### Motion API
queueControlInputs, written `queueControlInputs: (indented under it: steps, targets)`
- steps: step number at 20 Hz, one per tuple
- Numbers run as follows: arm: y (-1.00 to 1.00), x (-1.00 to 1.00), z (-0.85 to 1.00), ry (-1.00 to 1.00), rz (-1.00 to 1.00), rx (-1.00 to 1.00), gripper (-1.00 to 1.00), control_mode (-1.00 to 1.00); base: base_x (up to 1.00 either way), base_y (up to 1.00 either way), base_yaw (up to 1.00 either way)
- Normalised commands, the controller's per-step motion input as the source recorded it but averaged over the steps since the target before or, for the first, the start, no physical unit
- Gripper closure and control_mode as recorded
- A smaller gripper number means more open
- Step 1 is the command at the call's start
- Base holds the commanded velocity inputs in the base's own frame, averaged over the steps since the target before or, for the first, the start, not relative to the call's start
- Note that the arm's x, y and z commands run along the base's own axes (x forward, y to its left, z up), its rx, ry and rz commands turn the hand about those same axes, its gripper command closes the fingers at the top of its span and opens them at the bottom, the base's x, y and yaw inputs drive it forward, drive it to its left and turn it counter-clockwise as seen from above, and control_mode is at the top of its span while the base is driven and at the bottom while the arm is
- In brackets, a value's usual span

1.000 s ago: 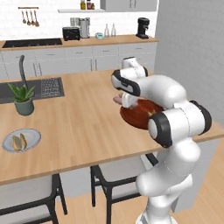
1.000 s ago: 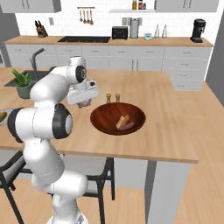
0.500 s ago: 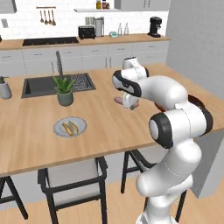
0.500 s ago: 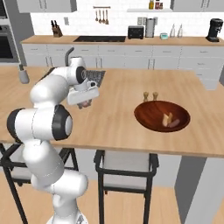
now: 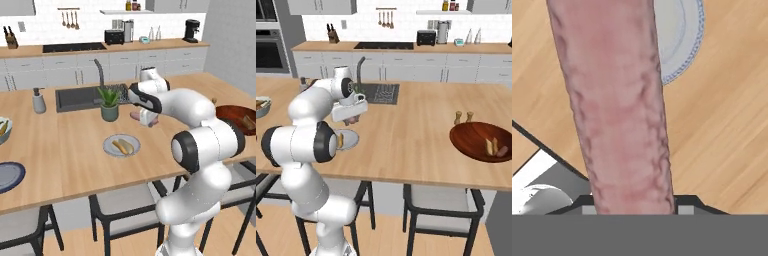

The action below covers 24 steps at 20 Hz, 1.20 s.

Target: Place one bun and one sausage from the bowl on each plate.

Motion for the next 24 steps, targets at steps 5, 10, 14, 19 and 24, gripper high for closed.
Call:
queueControlInputs:
  steps: [5,10,14,19,24]
  targets:
    - [0.08,0.00,0.01,-0.01,0.00,0.00,1.00,-1.00,0.07,0.37,-0.01]
    - [0.55,0.25,-0.04,0.01,0.00,0.00,1.00,-1.00,0.00,0.00,0.00]
    - [0.19,0.63,-0.56,0.16,0.00,0.02,1.00,-1.00,0.00,0.00,0.00]
    - [-0.23,0.83,-0.46,0.03,-0.01,0.20,1.00,-1.00,0.00,0.00,0.00]
    - [-0.21,0.22,-0.62,0.00,0.00,0.19,1.00,-1.00,0.00,0.00,0.00]
